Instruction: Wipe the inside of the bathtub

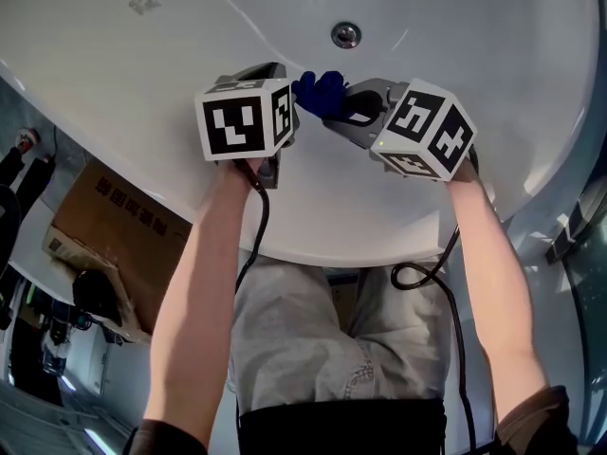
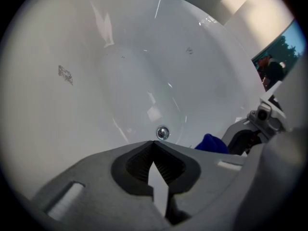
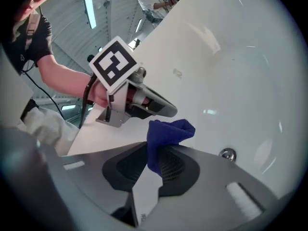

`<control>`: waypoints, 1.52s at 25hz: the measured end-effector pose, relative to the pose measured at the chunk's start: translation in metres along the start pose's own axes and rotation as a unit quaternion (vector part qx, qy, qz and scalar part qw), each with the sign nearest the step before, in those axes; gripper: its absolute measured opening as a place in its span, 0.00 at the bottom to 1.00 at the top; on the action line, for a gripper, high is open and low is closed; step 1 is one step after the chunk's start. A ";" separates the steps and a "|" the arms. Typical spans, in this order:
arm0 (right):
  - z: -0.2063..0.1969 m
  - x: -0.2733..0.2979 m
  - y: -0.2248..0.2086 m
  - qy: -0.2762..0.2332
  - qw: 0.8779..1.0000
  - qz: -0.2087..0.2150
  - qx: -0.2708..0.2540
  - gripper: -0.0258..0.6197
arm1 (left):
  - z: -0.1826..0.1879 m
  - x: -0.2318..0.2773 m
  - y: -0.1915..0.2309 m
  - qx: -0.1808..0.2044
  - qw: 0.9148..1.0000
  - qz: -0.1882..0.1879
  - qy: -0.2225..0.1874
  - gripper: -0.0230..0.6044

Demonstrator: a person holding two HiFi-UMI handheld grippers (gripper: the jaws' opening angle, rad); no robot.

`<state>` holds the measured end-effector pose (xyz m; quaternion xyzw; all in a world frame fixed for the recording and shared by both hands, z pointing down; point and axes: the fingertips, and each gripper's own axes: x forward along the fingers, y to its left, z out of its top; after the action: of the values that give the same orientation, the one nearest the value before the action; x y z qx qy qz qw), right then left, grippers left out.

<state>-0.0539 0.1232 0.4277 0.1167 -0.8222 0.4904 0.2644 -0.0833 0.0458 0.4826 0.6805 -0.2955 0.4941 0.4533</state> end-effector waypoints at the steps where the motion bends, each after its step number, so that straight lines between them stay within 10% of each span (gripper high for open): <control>1: -0.001 0.002 -0.007 0.002 1.000 -0.011 0.001 0.14 | -0.001 0.002 -0.002 0.003 1.000 -0.002 0.003 0.04; 18: -0.039 0.069 -0.102 0.088 0.990 -0.109 0.021 0.14 | -0.023 0.027 0.019 0.002 0.999 -0.022 0.027 0.04; 38: -0.098 0.124 -0.132 0.168 0.980 -0.092 0.051 0.14 | -0.030 0.053 0.028 0.028 0.998 -0.025 0.051 0.04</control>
<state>-0.0661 0.1512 0.6311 0.1214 -0.7253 0.5180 0.4369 -0.1017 0.0633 0.5443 0.6737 -0.2412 0.5250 0.4608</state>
